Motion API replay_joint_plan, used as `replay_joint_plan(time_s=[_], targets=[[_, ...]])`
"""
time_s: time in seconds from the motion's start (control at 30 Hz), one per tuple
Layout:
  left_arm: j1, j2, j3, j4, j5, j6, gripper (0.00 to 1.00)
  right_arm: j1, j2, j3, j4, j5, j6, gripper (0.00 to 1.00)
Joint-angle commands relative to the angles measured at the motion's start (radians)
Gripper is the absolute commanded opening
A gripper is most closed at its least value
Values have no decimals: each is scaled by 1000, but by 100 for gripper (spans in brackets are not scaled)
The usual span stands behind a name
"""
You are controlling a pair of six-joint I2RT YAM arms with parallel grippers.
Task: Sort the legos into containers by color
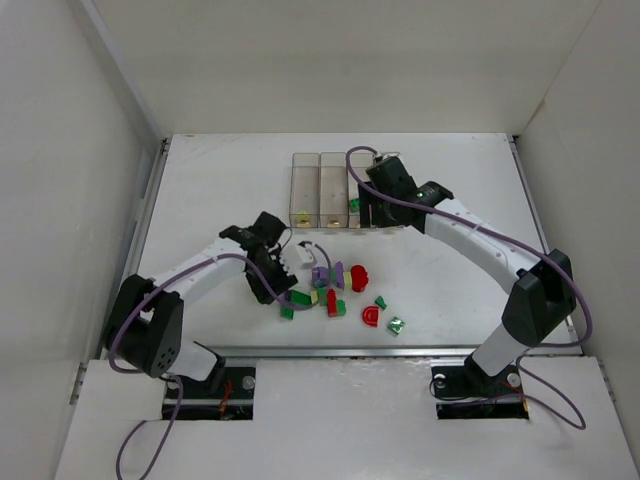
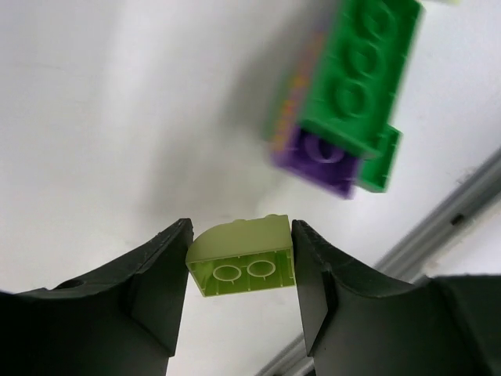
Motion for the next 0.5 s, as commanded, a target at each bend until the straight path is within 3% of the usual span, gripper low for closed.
replay_joint_plan(time_s=[0.0,0.2,0.47], targets=[[59,-20,109,-34,17,59,0,-22,13,67,16,11,-18,75],[180,38,278,30,99,66,0,-82,45,133,48,-36,-49,75],[193,297,614,375,160,-158,0,-147,146,238,58,-45,-110,75]])
